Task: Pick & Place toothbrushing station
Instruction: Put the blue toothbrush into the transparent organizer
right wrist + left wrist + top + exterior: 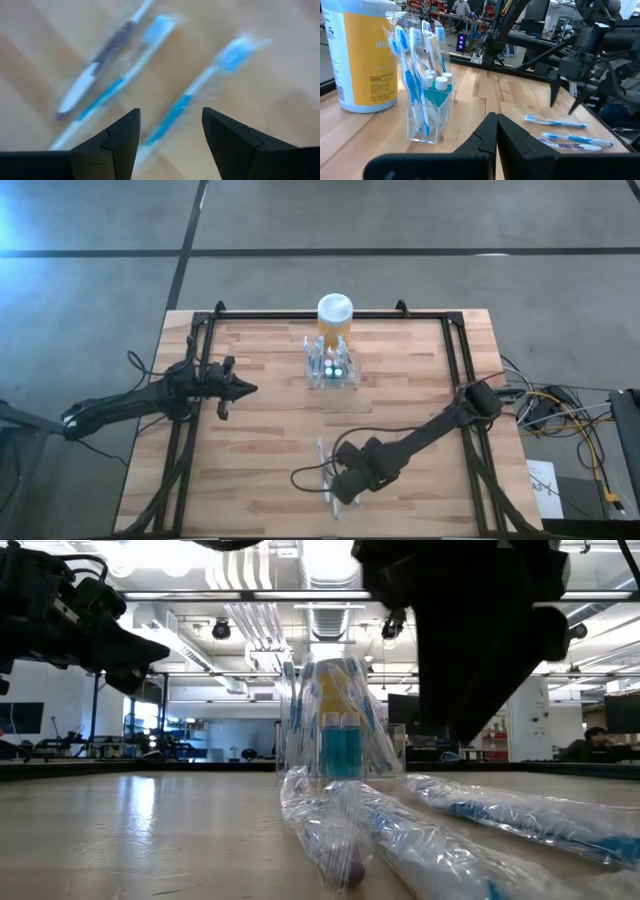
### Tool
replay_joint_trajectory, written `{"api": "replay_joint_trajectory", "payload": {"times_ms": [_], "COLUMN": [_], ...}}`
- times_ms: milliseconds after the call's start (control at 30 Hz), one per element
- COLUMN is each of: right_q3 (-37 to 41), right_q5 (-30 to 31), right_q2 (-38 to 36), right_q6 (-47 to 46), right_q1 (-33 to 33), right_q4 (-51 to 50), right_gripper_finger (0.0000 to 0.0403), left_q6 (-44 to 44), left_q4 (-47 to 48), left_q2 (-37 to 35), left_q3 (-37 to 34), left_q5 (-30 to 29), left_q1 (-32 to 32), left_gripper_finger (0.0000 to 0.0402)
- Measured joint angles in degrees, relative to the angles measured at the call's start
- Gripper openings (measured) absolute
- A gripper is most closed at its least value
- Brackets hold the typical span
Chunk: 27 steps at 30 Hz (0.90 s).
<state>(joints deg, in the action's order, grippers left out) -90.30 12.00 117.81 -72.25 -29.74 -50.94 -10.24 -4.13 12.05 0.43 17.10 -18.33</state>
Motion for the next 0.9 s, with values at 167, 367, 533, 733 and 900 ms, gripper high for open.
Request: {"api": "replay_joint_trajectory", "payload": {"times_ms": [167, 367, 533, 733, 900], "right_q3": [0.11, 0.17, -0.04, -0.02, 0.11], "right_q5": [-1.57, -2.35, -5.23, -5.04, -4.39], "right_q2": [2.42, 5.77, 7.45, 7.83, 7.02], "right_q6": [-2.64, -2.64, 0.01, 2.73, 5.08], "right_q1": [0.00, 0.18, 0.66, 0.72, 0.72], "right_q4": [1.45, 1.81, 1.59, 0.48, -0.07], "right_gripper_finger": [0.0208, 0.0208, 0.0208, 0.0185, 0.0131], "left_q6": [-0.02, -0.04, 0.00, -0.02, 0.00], "left_q4": [0.27, 0.30, 0.32, 0.30, 0.30], "left_q2": [0.02, 0.15, 0.15, 0.15, 0.15], "left_q3": [-0.02, -0.04, -0.04, -0.07, -0.09], "left_q5": [0.02, 0.19, 0.20, 0.20, 0.19], "left_q1": [0.01, 0.03, 0.03, 0.03, 0.03], "left_gripper_finger": [0.0010, 0.0010, 0.0010, 0.0010, 0.0010]}}
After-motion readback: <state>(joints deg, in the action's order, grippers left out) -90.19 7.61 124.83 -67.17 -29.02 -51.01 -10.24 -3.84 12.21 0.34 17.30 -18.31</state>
